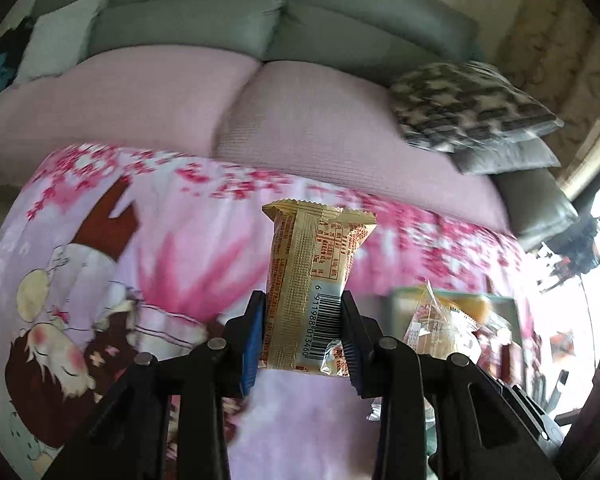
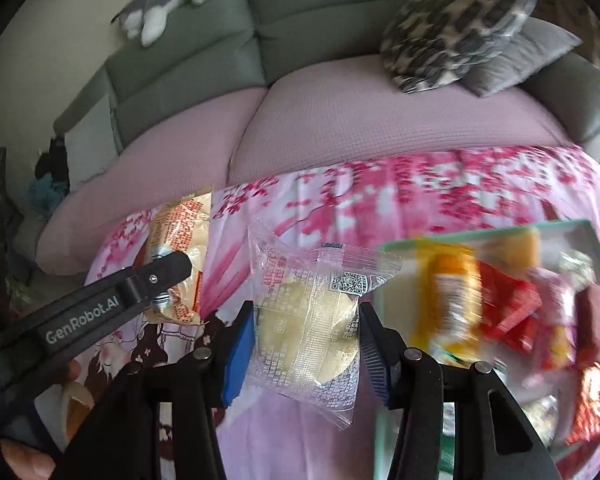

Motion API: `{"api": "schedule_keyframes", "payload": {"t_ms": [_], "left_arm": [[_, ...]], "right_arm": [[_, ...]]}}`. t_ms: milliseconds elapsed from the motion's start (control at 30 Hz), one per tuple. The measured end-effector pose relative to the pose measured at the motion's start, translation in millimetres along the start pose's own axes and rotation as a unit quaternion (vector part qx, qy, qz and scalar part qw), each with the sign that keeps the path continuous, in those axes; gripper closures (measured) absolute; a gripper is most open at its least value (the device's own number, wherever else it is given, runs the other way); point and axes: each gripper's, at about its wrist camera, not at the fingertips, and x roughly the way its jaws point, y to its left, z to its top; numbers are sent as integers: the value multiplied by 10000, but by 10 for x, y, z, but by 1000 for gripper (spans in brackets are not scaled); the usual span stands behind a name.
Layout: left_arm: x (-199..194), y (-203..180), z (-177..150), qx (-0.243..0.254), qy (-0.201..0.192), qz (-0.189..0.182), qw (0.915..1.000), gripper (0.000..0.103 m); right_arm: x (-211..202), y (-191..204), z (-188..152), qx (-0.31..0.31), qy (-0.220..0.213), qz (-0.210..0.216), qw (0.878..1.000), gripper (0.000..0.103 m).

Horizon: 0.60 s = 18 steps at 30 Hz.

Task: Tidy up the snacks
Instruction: 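Carry the yellow cake packet and bun bag into the tray and open both tools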

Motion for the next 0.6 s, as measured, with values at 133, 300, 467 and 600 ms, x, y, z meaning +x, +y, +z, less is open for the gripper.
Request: {"api": "schedule_keyframes", "payload": {"t_ms": [133, 300, 467, 600], "left_arm": [[-45, -481, -104, 456, 89, -330, 9984, 66], [55, -1117, -330, 1052, 326, -639, 9919, 66], [271, -1547, -496, 1384, 601, -728, 9859, 66], [445, -1805, -596, 1626, 805, -704, 9809, 66]], "right_arm": [[-304, -426, -58, 311, -212, -406, 9985, 50], [-465, -1053, -193, 787, -164, -1075, 9909, 50], [-503, -1501, -323, 1114, 2, -1328, 9849, 50], [-486, -1651, -355, 1242, 63, -1317, 9835, 50]]}}
